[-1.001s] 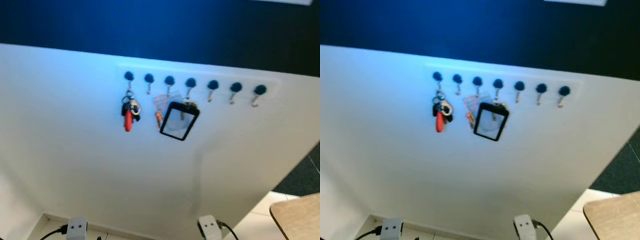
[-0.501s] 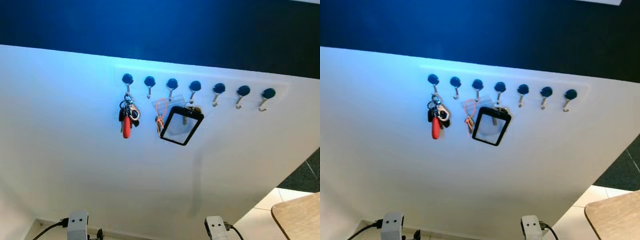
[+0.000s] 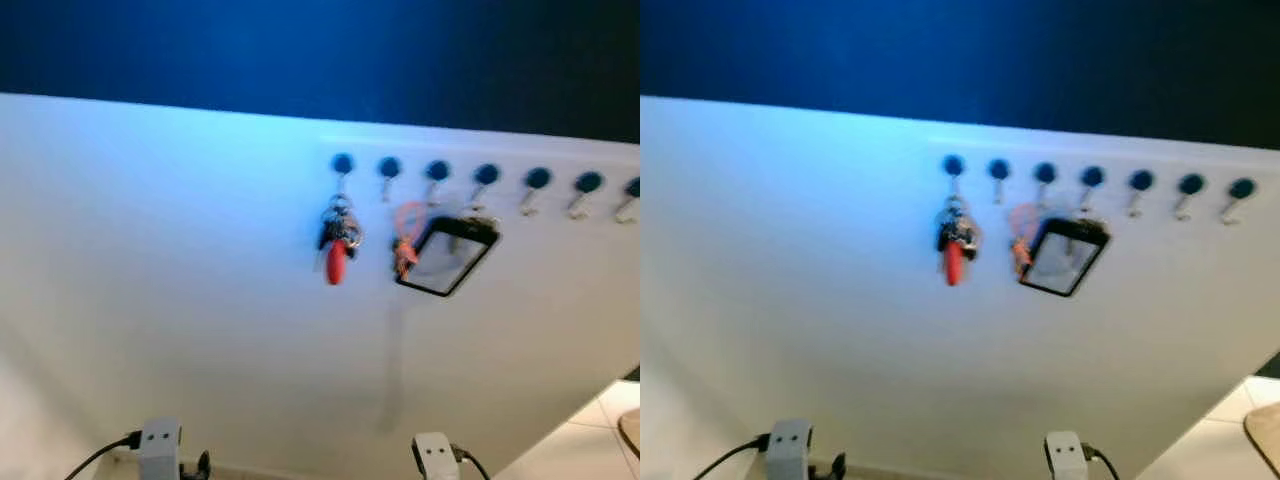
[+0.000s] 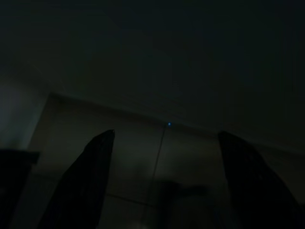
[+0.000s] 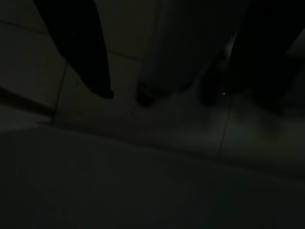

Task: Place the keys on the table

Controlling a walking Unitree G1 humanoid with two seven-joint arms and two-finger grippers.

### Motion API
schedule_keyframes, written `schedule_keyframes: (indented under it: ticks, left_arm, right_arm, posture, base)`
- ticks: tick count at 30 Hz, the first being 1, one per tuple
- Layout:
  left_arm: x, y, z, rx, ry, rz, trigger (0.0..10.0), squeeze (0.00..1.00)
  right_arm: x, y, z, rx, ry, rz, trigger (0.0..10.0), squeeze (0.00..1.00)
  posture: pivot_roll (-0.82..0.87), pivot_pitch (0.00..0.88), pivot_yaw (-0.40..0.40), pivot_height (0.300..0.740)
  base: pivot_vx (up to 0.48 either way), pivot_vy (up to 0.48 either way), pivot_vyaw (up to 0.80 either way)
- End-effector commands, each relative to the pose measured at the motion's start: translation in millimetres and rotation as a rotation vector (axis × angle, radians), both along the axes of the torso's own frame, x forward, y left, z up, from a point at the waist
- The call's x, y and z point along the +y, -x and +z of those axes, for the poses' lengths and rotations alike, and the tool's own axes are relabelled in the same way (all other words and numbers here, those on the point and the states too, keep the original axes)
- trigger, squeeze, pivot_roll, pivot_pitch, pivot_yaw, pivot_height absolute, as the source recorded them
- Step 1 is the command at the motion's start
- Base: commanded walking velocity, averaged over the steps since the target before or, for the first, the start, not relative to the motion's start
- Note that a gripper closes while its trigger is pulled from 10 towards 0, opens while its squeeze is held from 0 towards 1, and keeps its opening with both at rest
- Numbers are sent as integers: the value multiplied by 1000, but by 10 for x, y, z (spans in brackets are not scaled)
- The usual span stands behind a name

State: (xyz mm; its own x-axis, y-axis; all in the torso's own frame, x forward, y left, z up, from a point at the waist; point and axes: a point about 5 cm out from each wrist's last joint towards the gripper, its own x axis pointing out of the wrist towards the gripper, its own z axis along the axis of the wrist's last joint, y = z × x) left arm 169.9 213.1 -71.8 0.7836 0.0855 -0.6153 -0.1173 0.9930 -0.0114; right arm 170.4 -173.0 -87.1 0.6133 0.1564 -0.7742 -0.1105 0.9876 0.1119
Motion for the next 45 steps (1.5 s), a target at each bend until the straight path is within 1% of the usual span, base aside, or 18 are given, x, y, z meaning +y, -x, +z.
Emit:
schedule_keyframes:
  ticks: [1, 6, 9, 15, 18, 20, 27, 32, 37, 45]
  left_arm:
    - [-23, -10, 16, -19, -6, -33, 10000, 0]
    - [-43, -24, 33, -34, -12, -66, 10000, 0]
    - [-74, -25, 37, -40, -8, -86, 10000, 0]
    - [-94, -18, 38, -46, -7, -92, 10000, 0]
    - [-99, -12, 37, -50, 8, -75, 10000, 0]
    - [-100, -23, 51, -57, -26, -111, 10000, 0]
    - [-97, -32, 63, -63, -53, -127, 10000, 0]
    - [-104, -22, 46, -45, -28, -116, 10000, 0]
    - [-102, -22, 45, -44, -26, -114, 10000, 0]
    - [-108, -26, 35, -32, -21, -112, 10000, 0]
  right_arm:
    - [16, 57, -28, 19, -11, -14, 10000, 0]
    - [25, 66, -32, 20, -15, -17, 10000, 0]
    - [30, 78, -37, 22, -18, -20, 10000, 0]
    - [30, 86, -40, 24, -20, -25, 10000, 0]
    - [31, 89, -41, 23, -22, -26, 10000, 0]
    - [35, 90, -41, 22, -24, -28, 10000, 0]
    - [40, 96, -44, 23, -32, -35, 10000, 0]
    - [27, 105, -48, 26, -33, -56, 10000, 0]
    - [12, 114, -52, 30, -34, -78, 10000, 0]
    - [-10, 111, -50, 32, -32, -83, 10000, 0]
  posture:
    - [68, 26, -46, 740]
    - [72, 30, -47, 740]
    - [73, 31, -48, 740]
    - [72, 31, -47, 740]
    - [72, 32, -46, 740]
    - [73, 32, -45, 740]
    - [72, 30, -44, 740]
    - [69, 28, -43, 740]
    - [68, 28, -43, 740]
    - [63, 28, -43, 740]
  base:
    - [0, 0, 0]
    - [0, 0, 0]
    - [0, -435, 0]
    - [0, -477, 0]
    - [0, 0, 0]
    - [0, 0, 0]
    - [0, 0, 0]
    - [0, 0, 0]
    - [0, 0, 0]
    - [-330, 0, 0]
